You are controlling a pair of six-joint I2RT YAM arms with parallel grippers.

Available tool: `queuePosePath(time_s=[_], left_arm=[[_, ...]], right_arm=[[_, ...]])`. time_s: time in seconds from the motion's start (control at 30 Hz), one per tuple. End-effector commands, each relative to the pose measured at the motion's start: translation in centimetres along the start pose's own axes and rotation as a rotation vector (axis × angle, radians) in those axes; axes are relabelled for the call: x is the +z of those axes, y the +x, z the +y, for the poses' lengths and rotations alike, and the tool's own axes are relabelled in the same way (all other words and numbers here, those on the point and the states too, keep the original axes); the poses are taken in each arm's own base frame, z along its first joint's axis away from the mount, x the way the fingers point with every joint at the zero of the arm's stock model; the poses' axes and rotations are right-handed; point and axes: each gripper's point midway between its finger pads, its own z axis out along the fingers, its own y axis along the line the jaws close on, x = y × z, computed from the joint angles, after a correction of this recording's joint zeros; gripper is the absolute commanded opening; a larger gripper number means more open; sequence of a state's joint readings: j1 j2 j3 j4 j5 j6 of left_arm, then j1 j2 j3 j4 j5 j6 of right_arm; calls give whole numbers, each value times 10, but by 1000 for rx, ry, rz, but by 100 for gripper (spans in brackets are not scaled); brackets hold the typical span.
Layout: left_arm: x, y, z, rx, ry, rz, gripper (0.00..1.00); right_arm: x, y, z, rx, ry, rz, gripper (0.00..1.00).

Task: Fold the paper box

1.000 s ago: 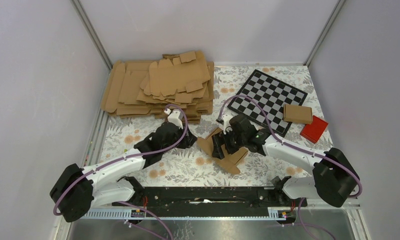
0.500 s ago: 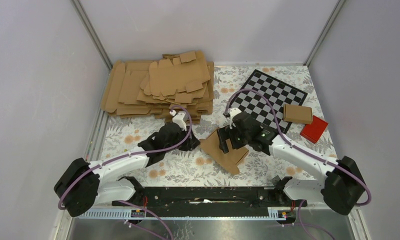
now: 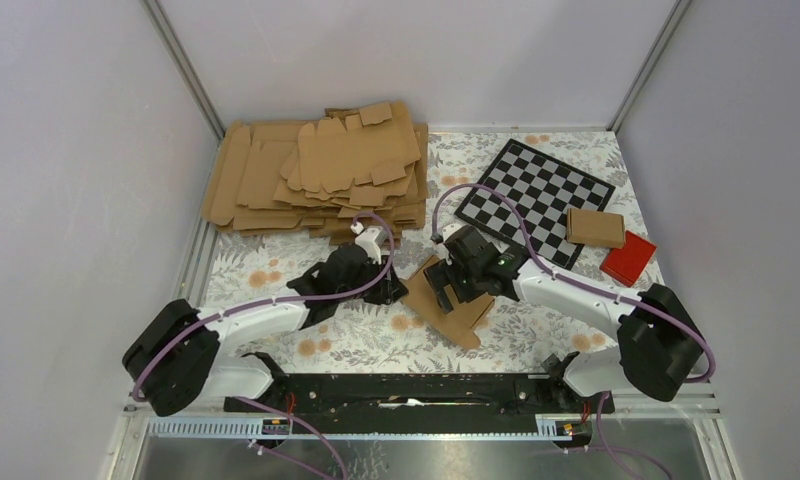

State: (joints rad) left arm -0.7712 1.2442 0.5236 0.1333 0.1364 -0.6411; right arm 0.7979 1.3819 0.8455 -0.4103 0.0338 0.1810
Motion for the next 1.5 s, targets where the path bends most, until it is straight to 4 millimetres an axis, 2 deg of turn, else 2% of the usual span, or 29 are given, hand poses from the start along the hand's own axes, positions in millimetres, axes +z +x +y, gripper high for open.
queuePosePath(time_s=[0.0, 0.13, 0.37, 0.47, 0.6, 0.73, 0.8, 0.9, 1.0, 1.07, 1.33, 1.47], left_arm=[[10, -11, -16, -5, 83, -28, 32], [15, -3, -10, -6, 74, -15, 27], [22, 7, 2, 4, 48, 6, 20], [24, 8, 2, 4, 50, 8, 20], [25, 8, 0, 7, 60, 8, 19], [24, 7, -2, 15, 69, 13, 19], [23, 5, -4, 23, 73, 13, 19], [22, 5, -5, 29, 75, 14, 19], [21, 4, -5, 32, 76, 6, 19], [20, 3, -6, 29, 81, -2, 19], [23, 5, -14, 23, 129, 10, 19], [24, 5, -17, 24, 147, 8, 19]], right_arm=[[6, 16, 21, -28, -86, 88, 100], [4, 13, 18, -52, -45, 88, 100], [-12, -16, 3, -54, 45, -41, 100], [-16, -22, -2, -34, 76, -66, 100], [-10, -22, -9, 29, 96, -58, 100], [-11, -32, -17, 153, 50, -81, 97], [-15, -39, -21, 219, 9, -115, 94], [-24, -51, -31, 302, -24, -190, 81], [-22, -49, -40, 354, -18, -207, 64], [-15, -43, -43, 380, -12, -180, 56], [14, -21, -46, 467, -42, -82, 39], [26, -9, -46, 494, -49, -35, 36]])
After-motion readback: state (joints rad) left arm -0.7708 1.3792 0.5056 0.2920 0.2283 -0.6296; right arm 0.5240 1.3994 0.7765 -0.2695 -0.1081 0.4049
